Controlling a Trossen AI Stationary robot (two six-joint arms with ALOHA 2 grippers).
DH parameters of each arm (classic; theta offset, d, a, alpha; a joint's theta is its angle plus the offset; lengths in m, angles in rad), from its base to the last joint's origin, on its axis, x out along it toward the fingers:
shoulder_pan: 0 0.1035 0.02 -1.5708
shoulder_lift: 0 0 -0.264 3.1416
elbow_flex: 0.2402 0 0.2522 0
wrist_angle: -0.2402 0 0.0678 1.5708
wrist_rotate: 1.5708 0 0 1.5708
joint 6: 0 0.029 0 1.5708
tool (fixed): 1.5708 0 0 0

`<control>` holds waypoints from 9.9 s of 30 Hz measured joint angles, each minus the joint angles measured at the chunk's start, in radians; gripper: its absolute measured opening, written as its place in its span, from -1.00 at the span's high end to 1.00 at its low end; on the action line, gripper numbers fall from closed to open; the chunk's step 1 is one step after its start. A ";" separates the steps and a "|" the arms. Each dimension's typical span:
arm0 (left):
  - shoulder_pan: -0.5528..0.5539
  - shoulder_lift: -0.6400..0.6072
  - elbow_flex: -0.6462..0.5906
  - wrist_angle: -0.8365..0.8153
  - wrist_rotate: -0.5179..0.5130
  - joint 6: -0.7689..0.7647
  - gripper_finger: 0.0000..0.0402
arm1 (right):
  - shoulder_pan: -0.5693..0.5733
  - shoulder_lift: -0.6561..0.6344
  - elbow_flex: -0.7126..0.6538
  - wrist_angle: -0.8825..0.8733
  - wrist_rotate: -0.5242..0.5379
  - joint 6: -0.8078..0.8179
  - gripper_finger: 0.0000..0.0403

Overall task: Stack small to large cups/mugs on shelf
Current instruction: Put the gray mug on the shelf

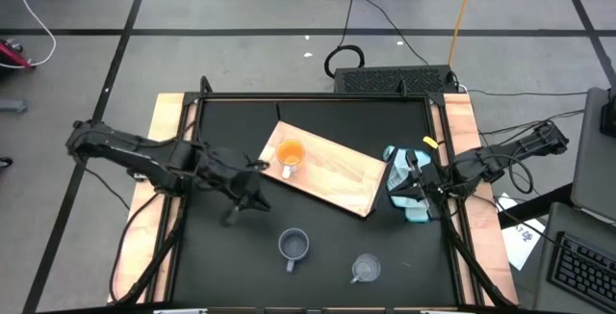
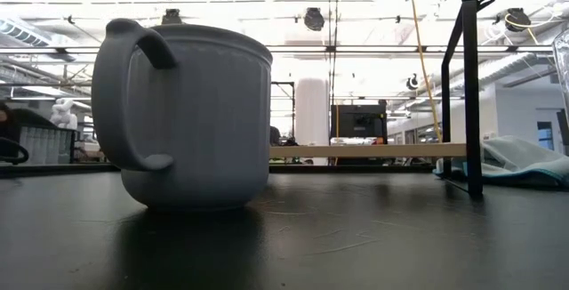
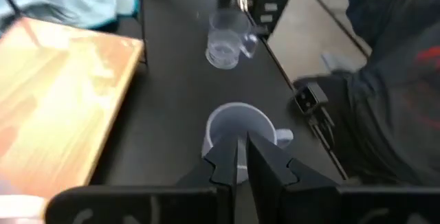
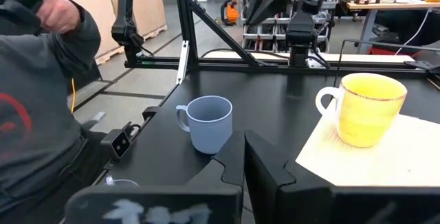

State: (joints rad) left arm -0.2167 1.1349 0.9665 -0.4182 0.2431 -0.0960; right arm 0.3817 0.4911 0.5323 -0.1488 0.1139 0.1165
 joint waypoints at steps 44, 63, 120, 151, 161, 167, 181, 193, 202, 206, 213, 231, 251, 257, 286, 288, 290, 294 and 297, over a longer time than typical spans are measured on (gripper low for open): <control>-0.044 0.528 0.355 -0.200 0.014 0.008 0.40 | 0.000 0.001 0.000 -0.013 0.000 -0.005 1.00; -0.044 0.620 0.353 -0.164 0.059 -0.012 -0.04 | 0.000 0.001 -0.040 0.008 -0.001 0.003 1.00; -0.053 0.689 0.351 -0.181 -0.027 0.056 -0.03 | 0.000 0.001 -0.041 0.010 -0.001 0.029 1.00; -0.052 0.533 0.352 -0.231 -0.110 0.186 0.98 | 0.000 0.001 -0.041 0.010 -0.001 0.029 1.00; -0.052 0.334 0.320 -0.261 -0.160 0.207 0.98 | 0.000 0.001 -0.041 0.010 0.000 0.047 1.00; -0.051 0.187 0.165 -0.153 -0.205 0.165 0.98 | 0.000 0.001 -0.041 0.010 -0.001 0.047 1.00; -0.062 -0.041 -0.209 0.210 -0.226 0.120 0.98 | 0.000 0.007 -0.041 0.010 -0.001 0.045 1.00; -0.032 0.081 -0.187 0.448 -0.131 0.162 0.98 | 0.000 0.028 -0.041 0.016 0.017 0.028 1.00; 0.077 0.213 0.070 0.245 -0.112 0.277 0.98 | -0.006 0.049 -0.041 0.026 0.021 0.005 1.00; 0.156 0.283 0.218 0.064 -0.105 0.311 0.98 | -0.008 0.058 -0.041 0.042 0.021 0.003 1.00; 0.273 0.457 0.464 -0.163 -0.026 0.375 0.98 | -0.008 0.065 -0.041 0.062 0.021 0.003 1.00; 0.329 0.774 0.842 -0.446 0.017 0.574 0.98 | -0.007 -0.042 -0.041 0.038 0.022 -0.077 1.00; 0.390 0.824 0.853 -0.402 0.055 0.583 0.98 | -0.007 -0.089 -0.041 -0.017 0.025 -0.074 1.00; 0.387 0.888 0.852 -0.458 0.017 0.607 0.98 | -0.007 -0.089 -0.041 -0.035 0.024 -0.059 1.00; 0.352 0.908 0.852 -0.446 -0.043 0.606 0.97 | -0.007 -0.089 -0.041 -0.053 0.024 -0.057 1.00; 0.352 0.908 0.852 -0.435 -0.053 0.584 0.97 | -0.007 -0.089 -0.041 -0.055 0.025 -0.057 1.00; 0.353 0.908 0.852 -0.418 -0.061 0.574 0.95 | -0.007 -0.089 -0.041 -0.056 0.024 -0.057 1.00; 0.356 0.910 0.851 -0.410 -0.065 0.574 0.82 | -0.007 -0.089 -0.041 -0.066 0.025 -0.056 1.00; 0.356 0.910 0.850 -0.408 -0.064 0.582 0.73 | -0.007 -0.089 -0.041 -0.065 0.025 -0.050 1.00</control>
State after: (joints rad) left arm 0.1394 2.0453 1.8168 -0.8265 0.1787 0.4861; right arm 0.3748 0.4019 0.4915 -0.2142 0.1387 0.0669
